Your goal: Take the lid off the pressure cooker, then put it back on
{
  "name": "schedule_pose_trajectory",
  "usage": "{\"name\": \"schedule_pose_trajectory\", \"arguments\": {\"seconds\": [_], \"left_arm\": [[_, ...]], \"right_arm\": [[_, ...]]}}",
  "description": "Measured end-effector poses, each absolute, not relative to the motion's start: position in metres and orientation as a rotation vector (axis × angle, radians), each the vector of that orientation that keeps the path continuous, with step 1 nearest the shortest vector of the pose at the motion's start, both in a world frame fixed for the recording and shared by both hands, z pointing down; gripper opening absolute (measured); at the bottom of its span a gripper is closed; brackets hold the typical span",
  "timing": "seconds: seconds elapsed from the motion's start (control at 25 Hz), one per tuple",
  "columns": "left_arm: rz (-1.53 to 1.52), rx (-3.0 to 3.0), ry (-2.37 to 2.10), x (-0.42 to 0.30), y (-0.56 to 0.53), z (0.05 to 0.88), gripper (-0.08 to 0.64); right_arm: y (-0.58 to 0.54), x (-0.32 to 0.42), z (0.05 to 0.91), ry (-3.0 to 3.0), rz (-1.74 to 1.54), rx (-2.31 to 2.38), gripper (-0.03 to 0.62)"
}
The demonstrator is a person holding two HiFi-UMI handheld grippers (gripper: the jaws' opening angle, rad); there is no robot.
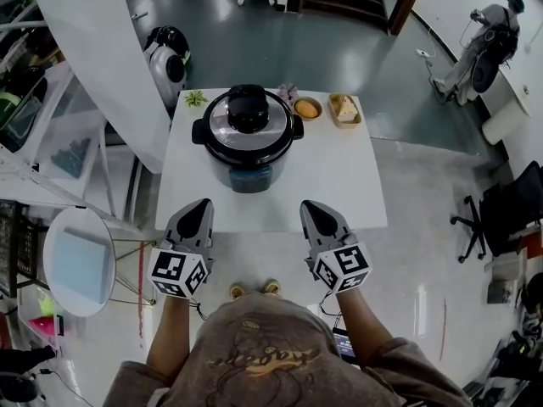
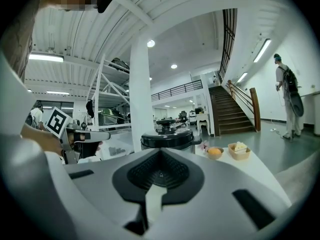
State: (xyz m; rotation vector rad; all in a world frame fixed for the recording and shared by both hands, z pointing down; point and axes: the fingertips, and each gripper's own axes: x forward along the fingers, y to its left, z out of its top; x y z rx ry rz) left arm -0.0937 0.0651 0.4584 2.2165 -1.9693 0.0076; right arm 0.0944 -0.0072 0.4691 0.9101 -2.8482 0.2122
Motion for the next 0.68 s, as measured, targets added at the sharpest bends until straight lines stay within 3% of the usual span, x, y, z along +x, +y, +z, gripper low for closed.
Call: {"name": "schedule_pose_trajectory", "arguments": {"seconds": [0.68], "left_arm": [[-0.023, 2.174, -1.974, -0.0909, 0.0696, 0.4594, 0.005]], "right_arm": [[-0.0023, 0.0949, 0.4720, -2.847, 0.184, 0.815, -0.006]]}}
